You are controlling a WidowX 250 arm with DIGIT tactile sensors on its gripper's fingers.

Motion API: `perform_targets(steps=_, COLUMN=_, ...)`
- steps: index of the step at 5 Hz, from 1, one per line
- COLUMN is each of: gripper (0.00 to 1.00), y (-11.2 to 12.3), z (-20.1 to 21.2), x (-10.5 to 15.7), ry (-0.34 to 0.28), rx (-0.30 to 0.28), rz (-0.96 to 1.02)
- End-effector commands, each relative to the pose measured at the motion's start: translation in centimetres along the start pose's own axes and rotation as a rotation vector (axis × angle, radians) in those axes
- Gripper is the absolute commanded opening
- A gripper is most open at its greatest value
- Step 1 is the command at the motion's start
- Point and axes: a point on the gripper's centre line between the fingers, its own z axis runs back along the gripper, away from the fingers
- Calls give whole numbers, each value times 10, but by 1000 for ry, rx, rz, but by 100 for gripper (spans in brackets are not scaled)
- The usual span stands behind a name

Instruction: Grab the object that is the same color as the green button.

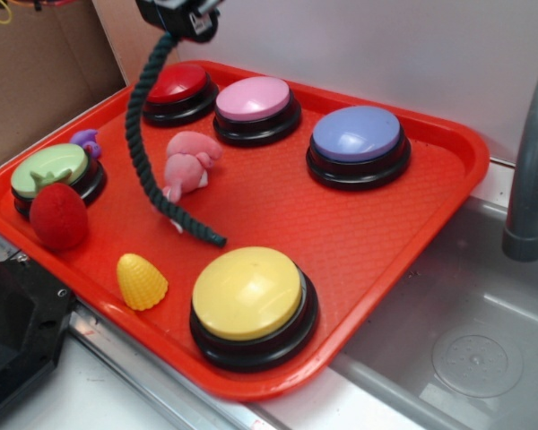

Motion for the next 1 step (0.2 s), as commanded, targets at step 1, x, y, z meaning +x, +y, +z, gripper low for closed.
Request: perform_targets(steps=1, gripper=0, y=11, z=43, x=-3, ry=-89, rx=-28, rz=110)
